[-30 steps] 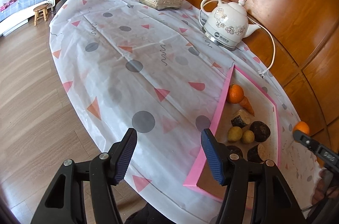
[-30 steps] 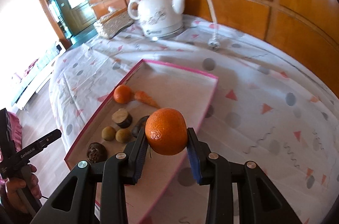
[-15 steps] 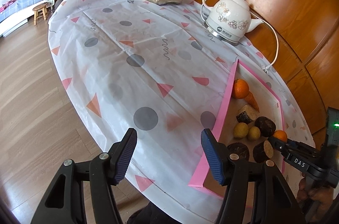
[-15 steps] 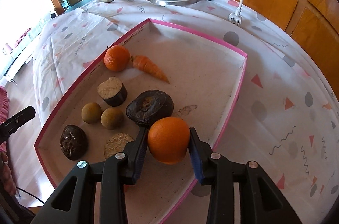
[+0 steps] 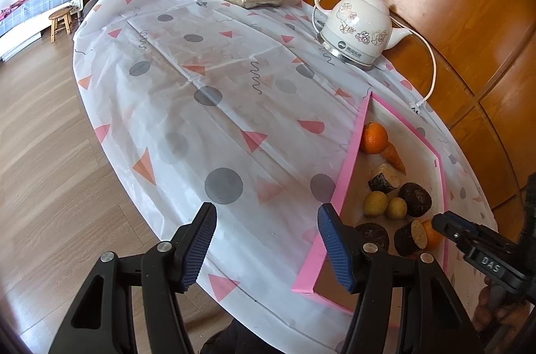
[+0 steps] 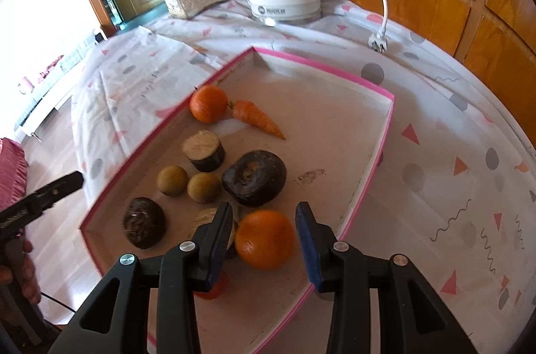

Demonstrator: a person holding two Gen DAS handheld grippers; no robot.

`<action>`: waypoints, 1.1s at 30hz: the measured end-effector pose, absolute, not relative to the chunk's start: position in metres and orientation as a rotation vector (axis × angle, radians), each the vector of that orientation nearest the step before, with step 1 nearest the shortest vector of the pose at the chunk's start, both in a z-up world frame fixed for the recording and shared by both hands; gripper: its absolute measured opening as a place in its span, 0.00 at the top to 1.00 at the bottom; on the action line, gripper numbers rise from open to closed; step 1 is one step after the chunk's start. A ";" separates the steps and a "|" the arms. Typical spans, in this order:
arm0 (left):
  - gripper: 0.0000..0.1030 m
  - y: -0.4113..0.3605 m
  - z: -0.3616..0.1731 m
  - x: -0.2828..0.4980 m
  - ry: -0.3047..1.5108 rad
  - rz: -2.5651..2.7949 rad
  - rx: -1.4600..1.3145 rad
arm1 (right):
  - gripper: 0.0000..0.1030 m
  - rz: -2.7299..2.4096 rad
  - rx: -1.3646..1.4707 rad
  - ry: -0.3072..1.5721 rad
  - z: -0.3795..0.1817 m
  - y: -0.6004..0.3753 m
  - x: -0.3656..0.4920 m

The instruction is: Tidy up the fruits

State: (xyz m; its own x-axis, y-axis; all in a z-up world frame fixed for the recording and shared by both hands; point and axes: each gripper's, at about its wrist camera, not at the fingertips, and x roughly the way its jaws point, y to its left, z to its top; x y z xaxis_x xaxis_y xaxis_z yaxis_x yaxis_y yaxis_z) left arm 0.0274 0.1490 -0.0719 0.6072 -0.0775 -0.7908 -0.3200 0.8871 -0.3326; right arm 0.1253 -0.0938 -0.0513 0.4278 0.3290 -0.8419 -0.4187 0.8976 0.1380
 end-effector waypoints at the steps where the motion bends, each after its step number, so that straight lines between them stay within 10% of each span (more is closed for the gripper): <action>1: 0.38 0.149 -0.071 0.027 0.914 0.145 -0.475 | 0.62 0.468 -0.096 1.021 -0.049 -0.094 0.124; 33: 0.26 0.123 -0.047 0.019 0.857 0.090 -0.390 | 0.62 0.460 -0.100 1.007 -0.057 -0.085 0.091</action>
